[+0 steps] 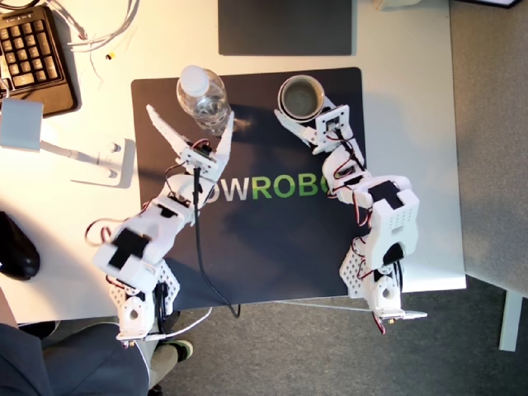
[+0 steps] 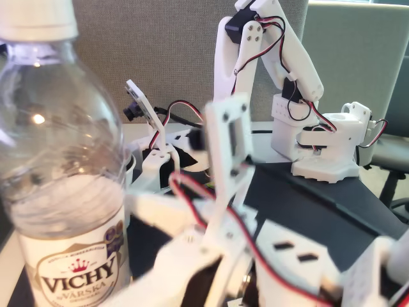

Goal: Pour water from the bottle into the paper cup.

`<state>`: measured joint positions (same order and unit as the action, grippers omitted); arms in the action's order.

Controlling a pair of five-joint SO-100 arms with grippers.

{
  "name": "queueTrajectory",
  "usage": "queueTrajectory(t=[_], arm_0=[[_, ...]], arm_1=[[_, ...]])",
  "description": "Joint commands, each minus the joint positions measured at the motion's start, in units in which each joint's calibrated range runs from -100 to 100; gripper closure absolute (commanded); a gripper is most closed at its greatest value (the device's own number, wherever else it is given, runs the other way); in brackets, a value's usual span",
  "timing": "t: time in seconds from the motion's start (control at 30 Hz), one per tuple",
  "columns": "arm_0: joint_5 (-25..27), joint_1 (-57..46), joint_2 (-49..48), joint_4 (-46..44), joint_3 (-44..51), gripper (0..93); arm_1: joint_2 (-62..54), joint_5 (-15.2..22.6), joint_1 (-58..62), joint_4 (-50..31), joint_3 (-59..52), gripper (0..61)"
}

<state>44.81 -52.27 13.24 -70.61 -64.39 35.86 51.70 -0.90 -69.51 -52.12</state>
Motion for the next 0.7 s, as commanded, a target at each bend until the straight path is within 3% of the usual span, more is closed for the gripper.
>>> queueTrajectory(t=[0.0,0.23,0.3,0.33,0.47,0.6,0.67], arm_0=[[-3.0,-1.4,-22.9,9.0,-5.4,21.0],[-13.6,-4.9,-50.5,23.2,-15.0,39.7],[-17.1,-6.1,-57.5,28.0,-16.5,48.0],[-20.5,-7.2,-64.3,33.8,-17.8,58.9],[-26.8,-8.7,-74.8,46.1,-20.3,77.5],[-30.3,-3.4,-81.9,60.5,-23.0,92.3],[-32.5,0.8,-85.6,68.9,-23.2,92.7]], arm_1=[[-2.6,1.3,1.6,-1.1,-0.5,1.5],[-5.2,2.0,2.4,-1.1,-4.3,0.0],[-7.7,2.2,3.9,-1.2,-7.4,0.2],[-10.8,2.5,6.3,-1.2,-10.5,0.9],[-18.0,2.8,12.2,-1.0,-17.7,0.9],[-27.0,1.6,14.9,-2.6,-30.6,4.3],[-33.1,0.6,15.8,-3.0,-37.9,7.3]])
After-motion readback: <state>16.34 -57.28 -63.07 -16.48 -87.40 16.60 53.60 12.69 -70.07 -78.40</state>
